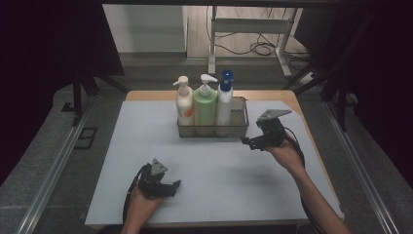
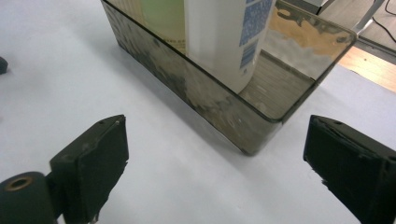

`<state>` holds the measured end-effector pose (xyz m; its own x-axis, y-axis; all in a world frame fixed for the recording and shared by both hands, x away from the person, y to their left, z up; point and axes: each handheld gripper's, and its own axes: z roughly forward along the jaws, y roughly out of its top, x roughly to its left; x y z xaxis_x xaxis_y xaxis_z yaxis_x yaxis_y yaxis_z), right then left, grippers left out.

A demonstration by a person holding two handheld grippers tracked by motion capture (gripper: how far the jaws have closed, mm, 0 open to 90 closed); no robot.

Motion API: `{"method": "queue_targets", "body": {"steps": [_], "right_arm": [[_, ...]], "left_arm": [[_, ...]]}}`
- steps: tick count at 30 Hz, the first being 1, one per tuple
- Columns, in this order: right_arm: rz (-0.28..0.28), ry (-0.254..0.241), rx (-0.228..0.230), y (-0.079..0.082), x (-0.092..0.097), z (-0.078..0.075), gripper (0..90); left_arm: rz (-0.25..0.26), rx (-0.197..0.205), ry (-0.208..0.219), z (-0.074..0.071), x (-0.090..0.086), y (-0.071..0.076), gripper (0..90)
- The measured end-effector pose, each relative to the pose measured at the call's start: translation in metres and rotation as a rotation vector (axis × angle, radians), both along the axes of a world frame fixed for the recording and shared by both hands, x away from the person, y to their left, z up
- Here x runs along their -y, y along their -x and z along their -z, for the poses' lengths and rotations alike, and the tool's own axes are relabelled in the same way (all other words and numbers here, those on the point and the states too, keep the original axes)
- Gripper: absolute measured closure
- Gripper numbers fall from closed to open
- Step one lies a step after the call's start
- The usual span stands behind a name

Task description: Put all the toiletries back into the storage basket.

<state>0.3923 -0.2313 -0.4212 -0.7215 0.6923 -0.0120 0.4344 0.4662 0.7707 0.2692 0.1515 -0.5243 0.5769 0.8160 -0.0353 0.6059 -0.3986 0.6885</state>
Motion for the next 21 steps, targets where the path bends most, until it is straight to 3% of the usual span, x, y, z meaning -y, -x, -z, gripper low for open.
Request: {"method": "queue_targets", "body": {"steps": [21], "right_arm": [[0.021,0.008,-0.016,0.025,0.036,0.008,1.1]], "left_arm": [[-0.001,0.000,0.001,0.000,0.000,0.000,12.6]]}}
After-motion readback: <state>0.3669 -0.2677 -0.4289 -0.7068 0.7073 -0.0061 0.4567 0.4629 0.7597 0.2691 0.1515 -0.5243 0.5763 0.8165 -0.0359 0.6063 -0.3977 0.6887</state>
